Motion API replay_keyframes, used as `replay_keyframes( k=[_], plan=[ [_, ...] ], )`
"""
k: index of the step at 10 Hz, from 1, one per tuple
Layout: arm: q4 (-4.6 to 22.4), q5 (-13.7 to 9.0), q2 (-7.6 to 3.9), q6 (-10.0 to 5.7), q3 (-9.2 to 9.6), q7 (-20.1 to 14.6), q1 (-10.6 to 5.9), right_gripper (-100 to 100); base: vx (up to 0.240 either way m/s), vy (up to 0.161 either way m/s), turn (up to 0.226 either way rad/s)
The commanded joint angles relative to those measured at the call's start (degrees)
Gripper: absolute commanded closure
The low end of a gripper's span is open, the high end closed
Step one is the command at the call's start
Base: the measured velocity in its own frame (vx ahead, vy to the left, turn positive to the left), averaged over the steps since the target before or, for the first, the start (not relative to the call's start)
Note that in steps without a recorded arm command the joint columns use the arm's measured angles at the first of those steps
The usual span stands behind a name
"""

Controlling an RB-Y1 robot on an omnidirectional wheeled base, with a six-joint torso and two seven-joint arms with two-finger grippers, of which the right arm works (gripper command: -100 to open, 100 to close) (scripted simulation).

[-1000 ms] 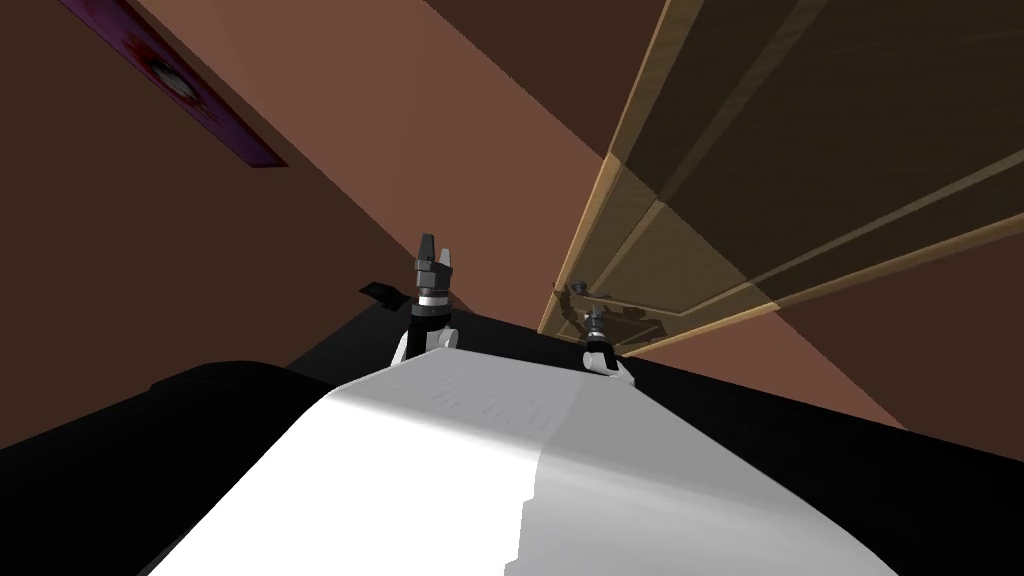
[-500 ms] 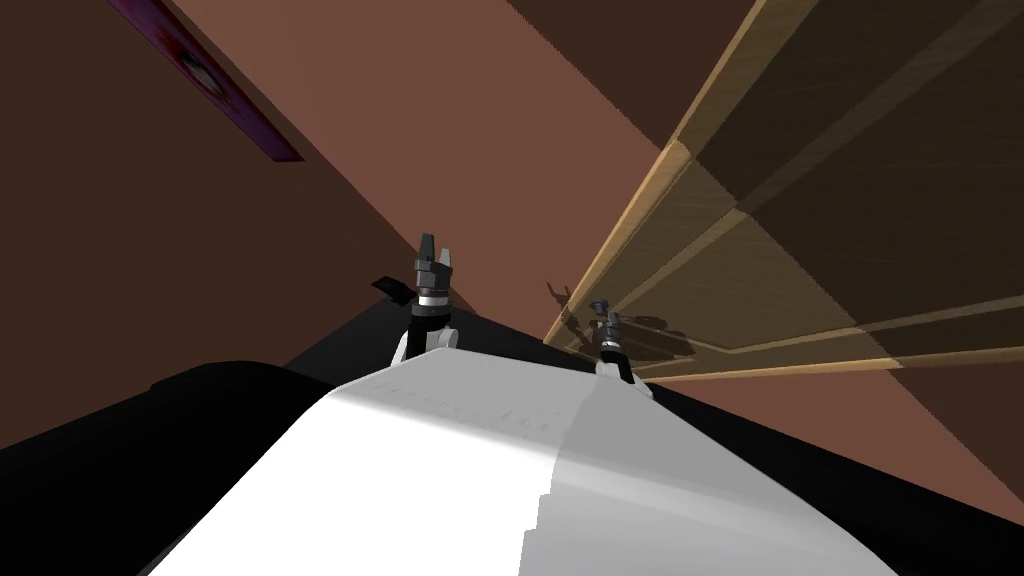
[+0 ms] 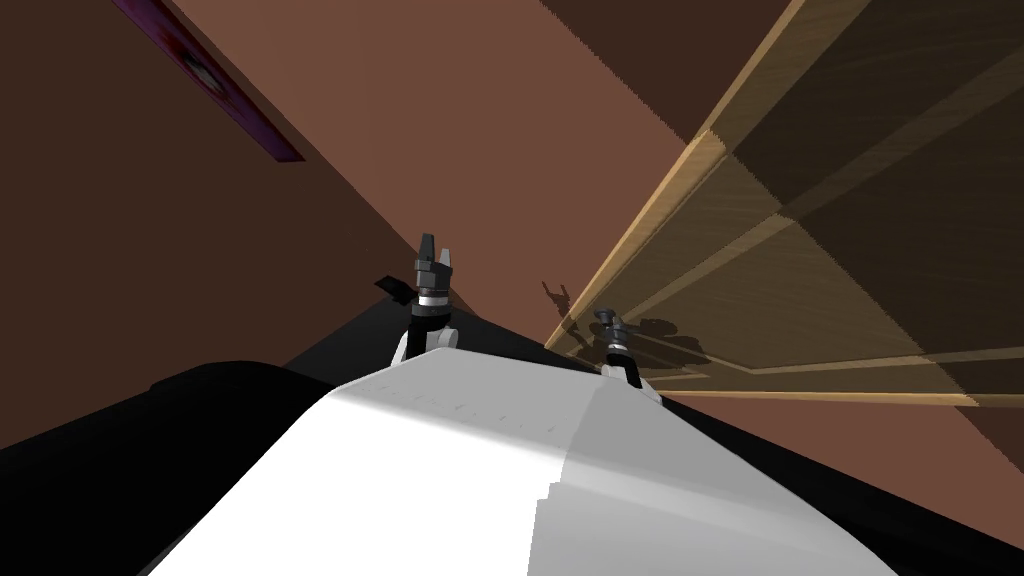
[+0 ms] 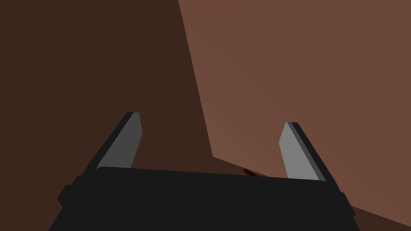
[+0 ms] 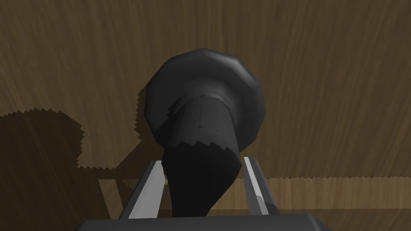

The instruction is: Pull the door open

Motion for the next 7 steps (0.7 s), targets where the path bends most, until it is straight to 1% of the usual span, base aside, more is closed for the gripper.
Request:
replay_keyframes(
  k=[1, 5, 6, 7],
  plan=[
    [0.0, 0.0, 0.01, 0.05, 0.0, 0.0, 0.03, 100, -0.015, 0.007, -0.009],
    [0.0, 0.0, 0.01, 0.05, 0.0, 0.0, 0.03, 100, -0.004, 0.0, 0.002],
    [-0.5, 0.1, -0.82, -0.41, 1.02, -0.8, 0.87, 100, -0.124, -0.059, 0.116],
    [-0.6, 0.1, -1.05, -0.58, 1.3, -1.0, 1.08, 100, -0.179, -0.053, 0.138]
  ],
)
